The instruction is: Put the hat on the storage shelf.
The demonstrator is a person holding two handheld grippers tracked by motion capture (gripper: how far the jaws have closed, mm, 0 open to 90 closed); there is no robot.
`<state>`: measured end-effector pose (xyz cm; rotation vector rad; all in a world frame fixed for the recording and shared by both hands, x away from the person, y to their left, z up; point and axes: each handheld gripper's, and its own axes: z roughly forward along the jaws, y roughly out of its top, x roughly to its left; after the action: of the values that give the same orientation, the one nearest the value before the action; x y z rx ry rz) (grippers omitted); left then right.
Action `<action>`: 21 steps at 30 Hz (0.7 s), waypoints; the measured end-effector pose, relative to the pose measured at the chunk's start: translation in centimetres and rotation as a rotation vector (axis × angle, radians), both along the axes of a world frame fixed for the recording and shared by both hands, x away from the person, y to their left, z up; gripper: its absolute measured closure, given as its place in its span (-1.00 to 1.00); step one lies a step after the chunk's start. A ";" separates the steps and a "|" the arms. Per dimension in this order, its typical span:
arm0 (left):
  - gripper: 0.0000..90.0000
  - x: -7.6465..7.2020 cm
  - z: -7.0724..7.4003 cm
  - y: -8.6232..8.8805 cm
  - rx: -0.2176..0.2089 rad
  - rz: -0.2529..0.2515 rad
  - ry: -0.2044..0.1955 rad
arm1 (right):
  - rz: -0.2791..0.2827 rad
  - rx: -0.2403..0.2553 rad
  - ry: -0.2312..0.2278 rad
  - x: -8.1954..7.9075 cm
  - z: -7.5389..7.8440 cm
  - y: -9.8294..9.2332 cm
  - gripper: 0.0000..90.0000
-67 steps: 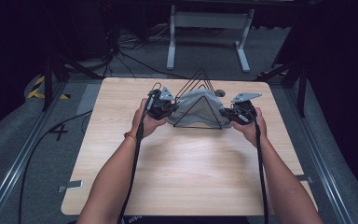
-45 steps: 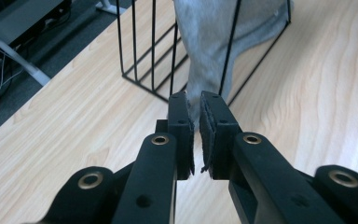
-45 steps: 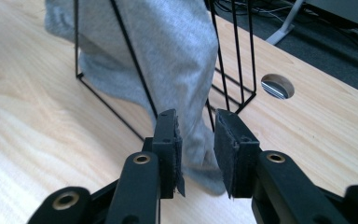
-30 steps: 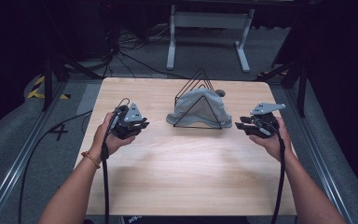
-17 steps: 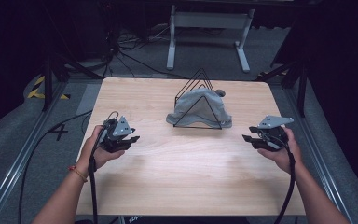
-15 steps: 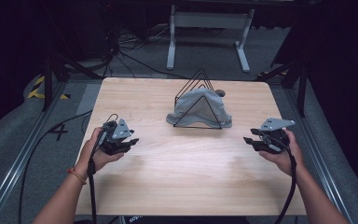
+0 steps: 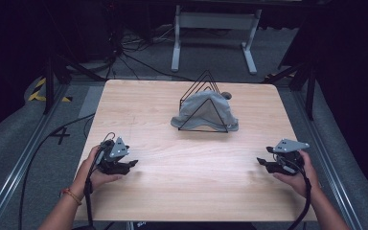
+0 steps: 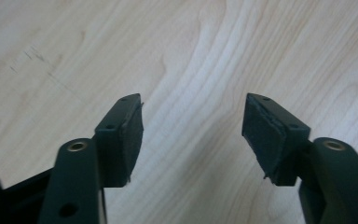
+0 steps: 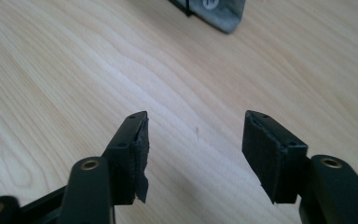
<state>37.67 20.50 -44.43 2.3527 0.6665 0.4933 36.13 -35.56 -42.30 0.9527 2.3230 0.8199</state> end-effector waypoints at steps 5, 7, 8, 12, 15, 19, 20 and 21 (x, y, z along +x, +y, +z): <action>-0.28 -0.2 -1.4 1.4 -0.071 0.022 0.025 | -0.033 0.047 0.044 -0.7 -1.7 -1.6 -0.20; -0.29 -0.3 -1.8 1.8 -0.086 0.025 0.044 | -0.040 0.071 0.049 -1.1 -2.2 -2.3 -0.22; -0.31 -0.3 -2.2 2.0 -0.093 0.027 0.059 | -0.045 0.078 0.049 -1.2 -2.3 -2.5 -0.23; -0.39 -0.4 -3.2 2.5 -0.126 0.027 0.096 | -0.076 0.127 0.076 -1.9 -3.3 -3.9 -0.29; -0.43 -0.6 -3.7 2.9 -0.180 0.050 0.112 | -0.098 0.168 0.080 -2.4 -4.0 -4.7 -0.34; -0.55 -0.9 -3.7 2.8 -0.164 0.039 0.101 | -0.096 0.190 0.055 -2.7 -4.4 -5.0 -0.38; -0.55 -0.9 -3.7 2.8 -0.165 0.043 0.106 | -0.096 0.189 0.055 -2.7 -4.4 -5.0 -0.39; -0.56 -0.9 -3.7 2.8 -0.164 0.049 0.101 | -0.096 0.190 0.055 -2.7 -4.4 -5.0 -0.39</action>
<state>36.81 23.26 -48.12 2.2222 0.7828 0.3291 33.43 -40.53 -46.67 1.1709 2.2554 0.9992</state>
